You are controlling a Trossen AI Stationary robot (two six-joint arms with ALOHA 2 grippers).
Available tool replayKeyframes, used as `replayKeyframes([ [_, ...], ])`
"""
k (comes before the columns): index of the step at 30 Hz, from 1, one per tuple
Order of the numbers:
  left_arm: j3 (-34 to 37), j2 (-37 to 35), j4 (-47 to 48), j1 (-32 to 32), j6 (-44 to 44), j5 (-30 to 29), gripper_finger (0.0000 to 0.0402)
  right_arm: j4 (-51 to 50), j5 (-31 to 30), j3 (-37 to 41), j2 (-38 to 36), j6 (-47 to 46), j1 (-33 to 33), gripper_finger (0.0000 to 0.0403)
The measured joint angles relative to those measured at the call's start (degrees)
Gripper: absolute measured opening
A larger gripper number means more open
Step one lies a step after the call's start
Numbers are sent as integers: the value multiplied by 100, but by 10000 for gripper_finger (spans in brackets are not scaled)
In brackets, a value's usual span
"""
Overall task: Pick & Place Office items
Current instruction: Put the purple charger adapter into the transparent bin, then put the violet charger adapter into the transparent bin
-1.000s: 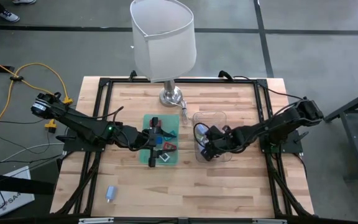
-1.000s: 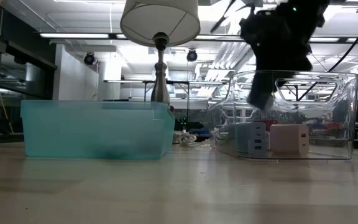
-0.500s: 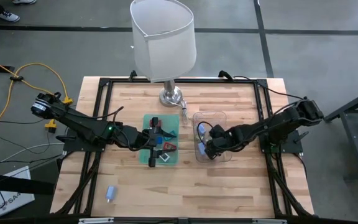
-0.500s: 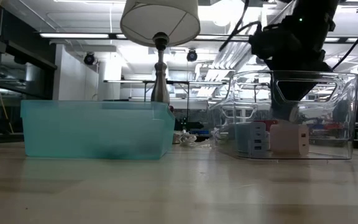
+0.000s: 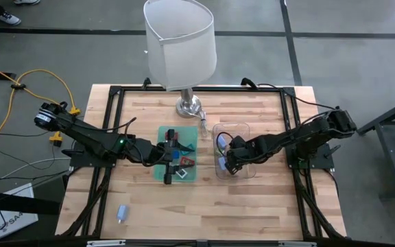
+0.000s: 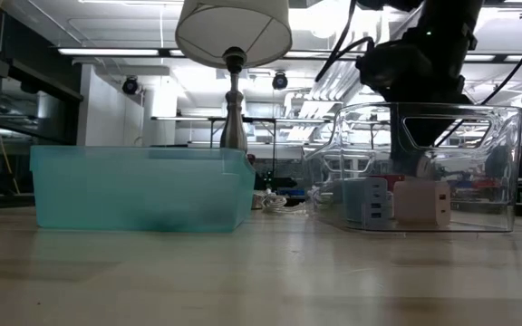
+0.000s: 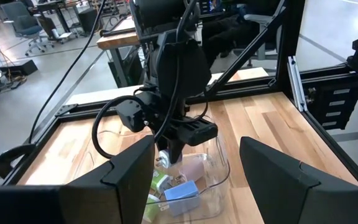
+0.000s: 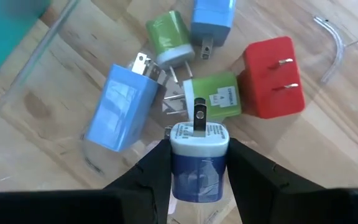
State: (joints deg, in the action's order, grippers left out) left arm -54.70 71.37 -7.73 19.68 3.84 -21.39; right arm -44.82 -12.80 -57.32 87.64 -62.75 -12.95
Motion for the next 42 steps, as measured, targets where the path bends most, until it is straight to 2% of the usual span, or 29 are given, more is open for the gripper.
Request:
replayKeyframes([
  [8,0,-2,0,0,0,0,228,121,-6,0,0,154,-2,130],
  [18,2,0,0,0,0,-1,228,221,-25,0,1,261,-2,176],
  [32,4,-2,0,0,-51,0,228,227,-77,0,2,314,-2,173],
  [42,7,-144,23,40,-88,11,228,357,-158,-150,-257,1036,15,173],
])
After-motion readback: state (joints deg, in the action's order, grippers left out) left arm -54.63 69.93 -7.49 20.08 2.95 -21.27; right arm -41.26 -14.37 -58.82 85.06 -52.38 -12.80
